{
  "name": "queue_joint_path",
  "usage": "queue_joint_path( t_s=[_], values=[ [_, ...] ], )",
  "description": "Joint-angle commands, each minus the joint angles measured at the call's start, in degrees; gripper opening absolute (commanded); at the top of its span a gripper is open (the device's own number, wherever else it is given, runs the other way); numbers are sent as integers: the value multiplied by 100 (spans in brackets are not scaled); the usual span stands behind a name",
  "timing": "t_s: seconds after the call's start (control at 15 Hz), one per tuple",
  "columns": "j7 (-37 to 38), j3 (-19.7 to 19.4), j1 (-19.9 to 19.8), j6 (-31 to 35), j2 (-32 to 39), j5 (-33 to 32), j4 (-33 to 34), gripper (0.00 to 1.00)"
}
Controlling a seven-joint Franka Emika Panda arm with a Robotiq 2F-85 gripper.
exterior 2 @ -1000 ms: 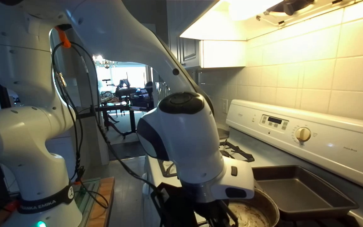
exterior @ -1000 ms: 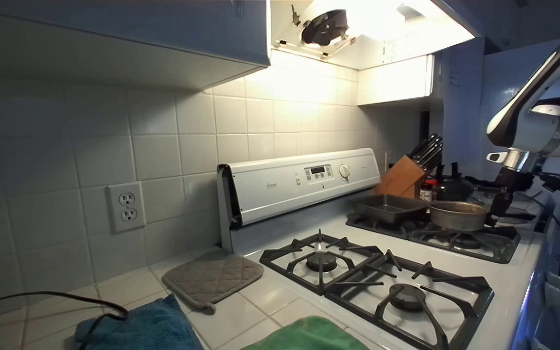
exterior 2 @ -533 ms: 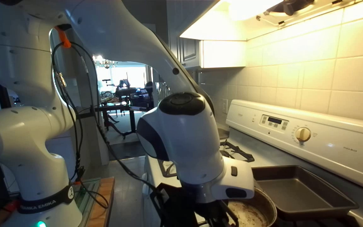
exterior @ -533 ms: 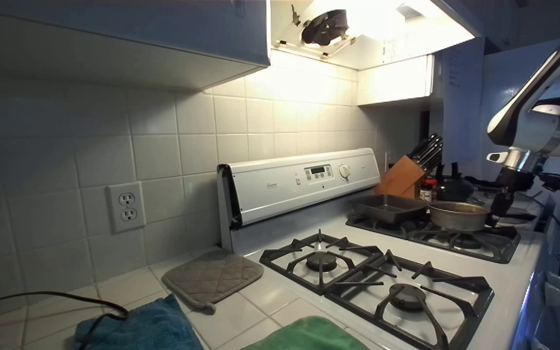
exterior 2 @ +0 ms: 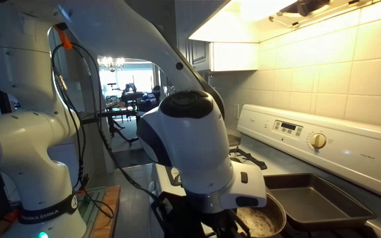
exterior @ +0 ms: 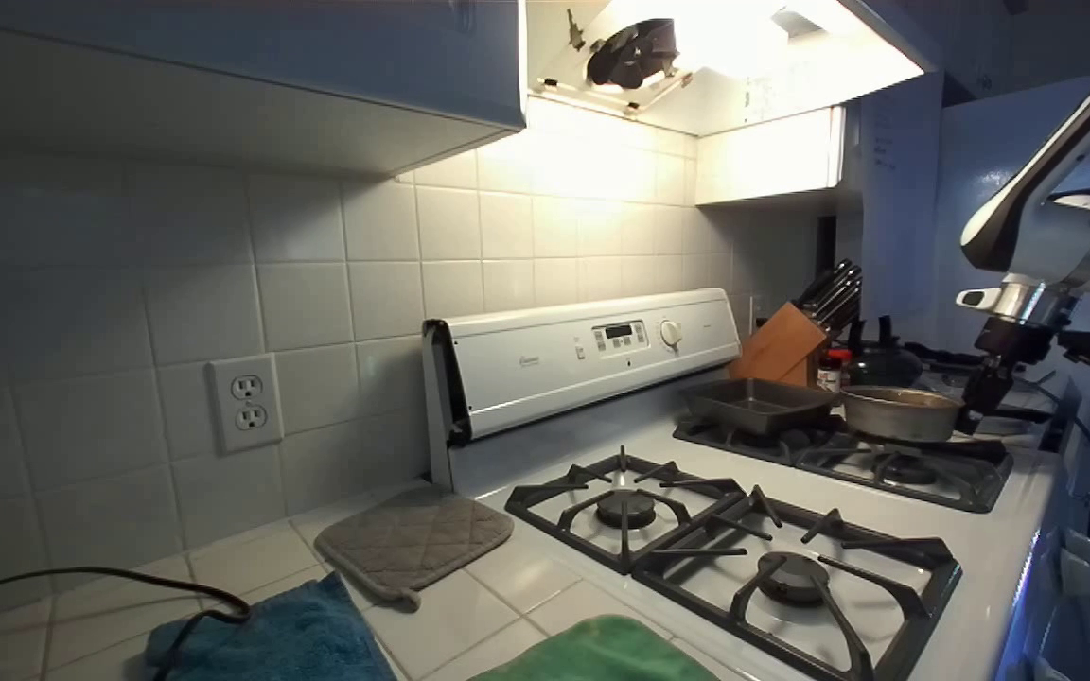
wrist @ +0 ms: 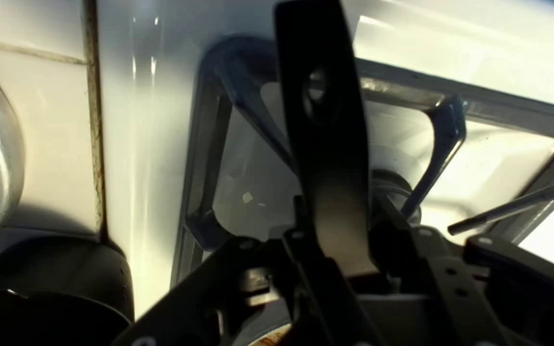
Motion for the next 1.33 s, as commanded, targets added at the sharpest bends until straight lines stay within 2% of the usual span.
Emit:
queue_joint_path(
  t_s=[0.0, 0.53, 1.0, 1.27],
  values=[
    [6, -124, 45, -22, -283, -273, -55, 11],
    [665, -254, 83, -270, -508, -1484, 48, 11],
    [900, -282, 136, -542, -716, -1732, 185, 11],
    [1009, -338, 168, -773, -797, -1662, 385, 11]
  ],
)
